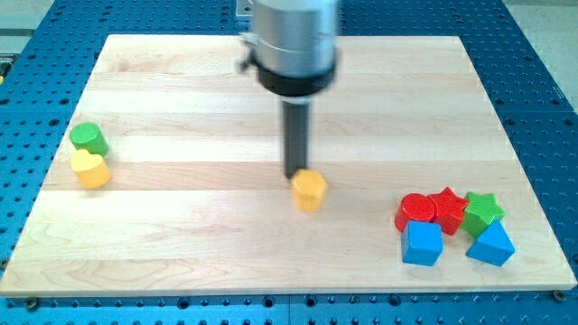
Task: Push the yellow hexagon into the red circle
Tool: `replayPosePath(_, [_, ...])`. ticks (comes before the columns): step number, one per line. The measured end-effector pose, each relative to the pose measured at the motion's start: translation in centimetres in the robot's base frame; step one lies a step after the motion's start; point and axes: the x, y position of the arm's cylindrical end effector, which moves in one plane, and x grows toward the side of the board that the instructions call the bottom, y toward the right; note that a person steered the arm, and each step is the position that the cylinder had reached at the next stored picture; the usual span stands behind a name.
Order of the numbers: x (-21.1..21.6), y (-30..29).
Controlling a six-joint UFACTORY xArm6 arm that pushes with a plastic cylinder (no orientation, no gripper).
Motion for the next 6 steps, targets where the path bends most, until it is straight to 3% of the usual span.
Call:
replayPosePath(2, [2.2, -7.0])
replayPosePath(3, [3.5, 2.7])
replayPosePath(4, [3.5, 0.6])
replayPosePath(6, [6.0, -28.8])
